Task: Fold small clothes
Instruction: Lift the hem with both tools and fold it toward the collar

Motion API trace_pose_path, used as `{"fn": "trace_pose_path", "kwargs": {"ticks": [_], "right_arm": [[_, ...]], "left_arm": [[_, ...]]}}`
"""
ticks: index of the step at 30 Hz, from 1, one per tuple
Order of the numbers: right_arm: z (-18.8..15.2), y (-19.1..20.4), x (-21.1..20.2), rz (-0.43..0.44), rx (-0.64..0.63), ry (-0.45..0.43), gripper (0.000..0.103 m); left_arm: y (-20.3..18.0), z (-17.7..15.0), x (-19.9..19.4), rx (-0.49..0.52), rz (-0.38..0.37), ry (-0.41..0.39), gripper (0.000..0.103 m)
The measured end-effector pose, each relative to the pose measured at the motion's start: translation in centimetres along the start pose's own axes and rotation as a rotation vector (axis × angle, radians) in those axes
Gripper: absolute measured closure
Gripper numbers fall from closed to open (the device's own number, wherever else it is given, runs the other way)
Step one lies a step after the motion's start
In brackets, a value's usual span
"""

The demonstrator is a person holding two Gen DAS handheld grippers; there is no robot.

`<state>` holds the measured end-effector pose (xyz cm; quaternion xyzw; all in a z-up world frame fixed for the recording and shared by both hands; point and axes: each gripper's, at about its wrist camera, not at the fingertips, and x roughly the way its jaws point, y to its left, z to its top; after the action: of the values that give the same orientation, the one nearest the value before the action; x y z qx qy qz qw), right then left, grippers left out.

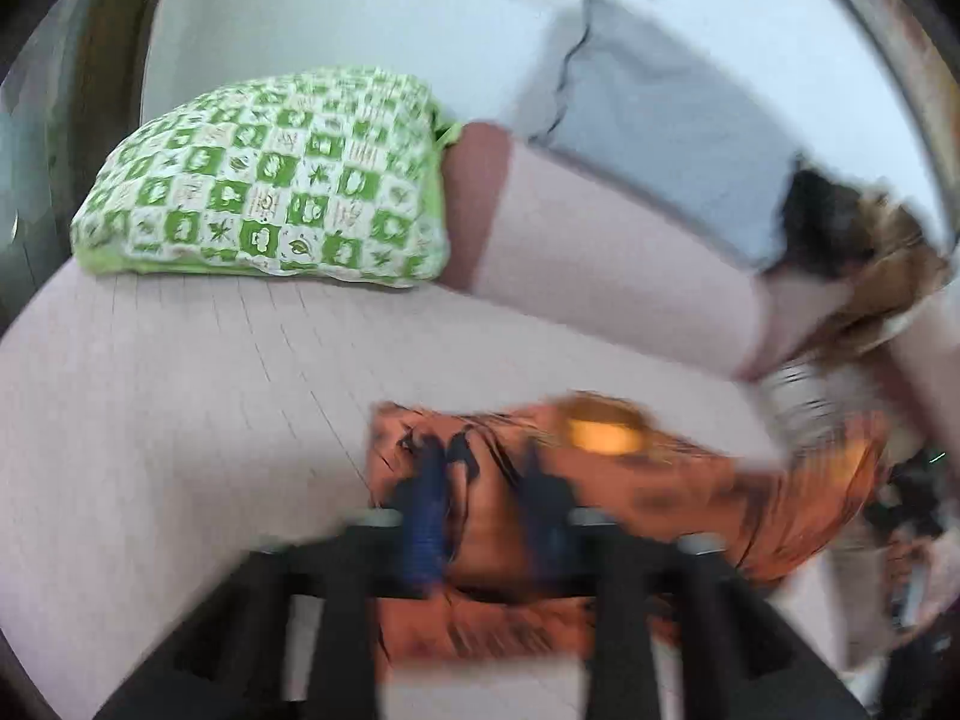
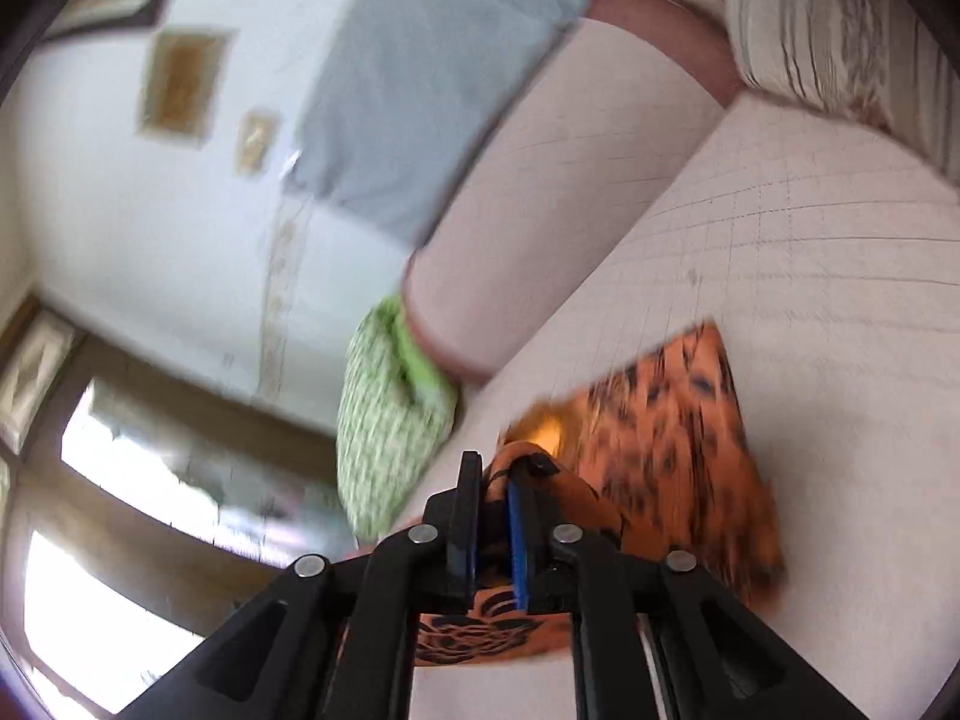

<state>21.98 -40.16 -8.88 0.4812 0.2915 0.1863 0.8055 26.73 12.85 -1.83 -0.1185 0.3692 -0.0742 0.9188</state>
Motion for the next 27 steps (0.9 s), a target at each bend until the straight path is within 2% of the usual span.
{"fn": "trace_pose_path", "kwargs": {"ticks": [1,2,3,4,5,7,9,12,13,15,16,18,20,22,23,24,25,26,27], "right_arm": [[0.9,-1.2,2.2,-0.040,-0.004,0.007,0.074],[1.3,-2.5,3.9,-0.092,-0.006,0.011,0.034],[1.1,-4.3,6.0,-0.199,-0.015,0.015,0.018],[0.7,-5.2,6.7,-0.251,-0.019,0.010,0.018],[-0.1,-6.2,7.1,-0.272,-0.018,0.005,0.018],[-2.1,-7.1,6.9,-0.271,-0.029,0.020,0.018],[-4.6,-6.2,5.4,-0.314,-0.116,0.018,0.018],[-7.7,-5.1,3.2,-0.301,-0.144,0.023,0.018],[-9.2,-5.1,2.5,-0.294,-0.120,0.031,0.018],[-11.3,-6.1,2.3,-0.283,-0.038,0.064,0.018],[-12.0,-6.9,2.5,-0.272,0.009,0.077,0.018],[-12.7,-8.8,2.3,-0.258,0.099,0.094,0.018],[-12.8,-9.3,3.3,-0.238,0.169,0.053,0.018],[-12.6,-9.2,4.4,-0.213,0.200,0.042,0.018],[-12.5,-9.1,4.8,-0.217,0.216,0.030,0.018],[-12.2,-9.2,5.5,-0.227,0.233,0.015,0.020],[-12.0,-9.4,5.6,-0.237,0.254,-0.010,0.025],[-11.7,-9.6,5.5,-0.240,0.267,-0.025,0.061],[-11.2,-9.7,6.1,-0.259,0.255,-0.004,0.093]], "left_arm": [[0.4,-0.3,3.4,0.015,0.065,0.018,0.027],[1.1,-1.0,5.3,0.005,0.115,0.043,0.027],[1.9,-1.9,7.8,-0.025,0.161,0.116,0.028],[2.7,-2.7,9.2,-0.056,0.161,0.178,0.028],[3.3,-3.3,9.5,-0.086,0.138,0.198,0.028],[4.1,-4.2,7.9,-0.089,0.144,0.141,0.027],[4.7,-4.5,5.2,-0.090,0.165,0.077,0.027],[5.8,-5.9,0.8,-0.184,0.128,0.014,0.026],[5.9,-6.9,-0.3,-0.227,0.108,0.005,0.020],[5.4,-9.5,-0.8,-0.259,0.067,0.045,0.018],[5.0,-10.6,-0.1,-0.253,0.046,0.083,0.018],[4.2,-12.2,1.6,-0.269,0.063,0.144,0.018],[3.7,-13.4,4.2,-0.319,0.053,0.217,0.018],[2.6,-13.2,4.3,-0.289,0.109,0.166,0.018],[2.3,-13.2,4.4,-0.280,0.100,0.170,0.019],[2.1,-12.9,5.1,-0.285,0.076,0.194,0.034],[2.2,-12.6,5.6,-0.297,0.087,0.206,0.088],[2.7,-12.5,6.1,-0.325,0.086,0.239,0.087],[3.2,-12.3,6.3,-0.375,0.068,0.257,0.088]]}}
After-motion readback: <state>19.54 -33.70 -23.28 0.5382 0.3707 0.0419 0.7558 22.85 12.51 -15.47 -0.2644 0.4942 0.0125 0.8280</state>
